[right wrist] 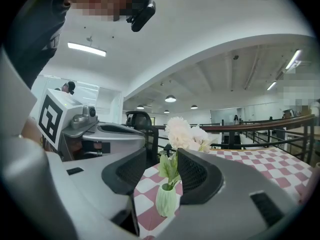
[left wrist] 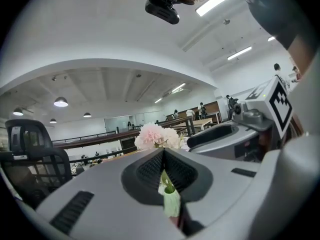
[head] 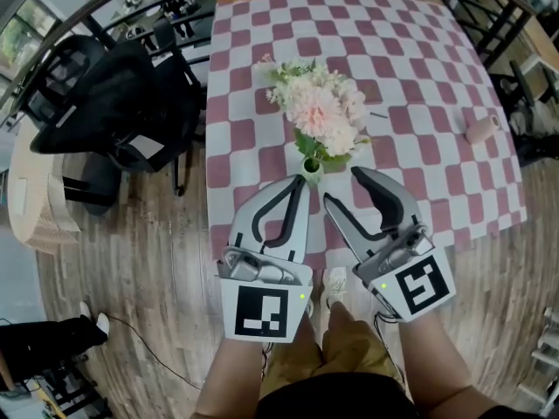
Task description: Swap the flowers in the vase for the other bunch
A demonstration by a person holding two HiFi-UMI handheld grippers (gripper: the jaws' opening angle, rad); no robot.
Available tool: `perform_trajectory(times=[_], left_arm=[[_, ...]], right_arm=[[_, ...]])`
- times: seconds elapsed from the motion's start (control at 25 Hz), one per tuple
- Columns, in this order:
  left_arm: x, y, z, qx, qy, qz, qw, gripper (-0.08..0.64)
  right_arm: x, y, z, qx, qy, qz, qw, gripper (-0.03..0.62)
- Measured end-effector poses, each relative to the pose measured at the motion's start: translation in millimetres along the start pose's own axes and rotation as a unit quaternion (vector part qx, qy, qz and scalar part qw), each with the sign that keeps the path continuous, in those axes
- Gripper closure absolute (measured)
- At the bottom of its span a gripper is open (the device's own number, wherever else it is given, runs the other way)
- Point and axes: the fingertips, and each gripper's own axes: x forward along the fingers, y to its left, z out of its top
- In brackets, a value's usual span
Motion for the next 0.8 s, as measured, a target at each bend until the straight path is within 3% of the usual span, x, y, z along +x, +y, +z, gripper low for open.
perform_trajectory(times=[0.44, 0.6, 0.8], left_arm=[[-24.7, 6.6, 39.2, 0.006, -0.024, 0.002, 0.9997, 0.551], [-29.9, 7.6, 55.0, 0.011, -0.036, -0.005, 0.9993, 0.552], [-41.4, 2.6, 69.9, 0.021, -0.044, -0.014, 0.9987, 0.552]], right_arm=[[-13.5, 13.5, 52.3, -0.025, -0.031, -0.003, 0.999, 0.405], [-22.1, 16.8, 66.4, -0.035, -0.038, -0.007, 0.999, 0.478], [-33.2, 22.6, 75.5, -0.043, -0.038, 0.005, 0.998, 0.513]])
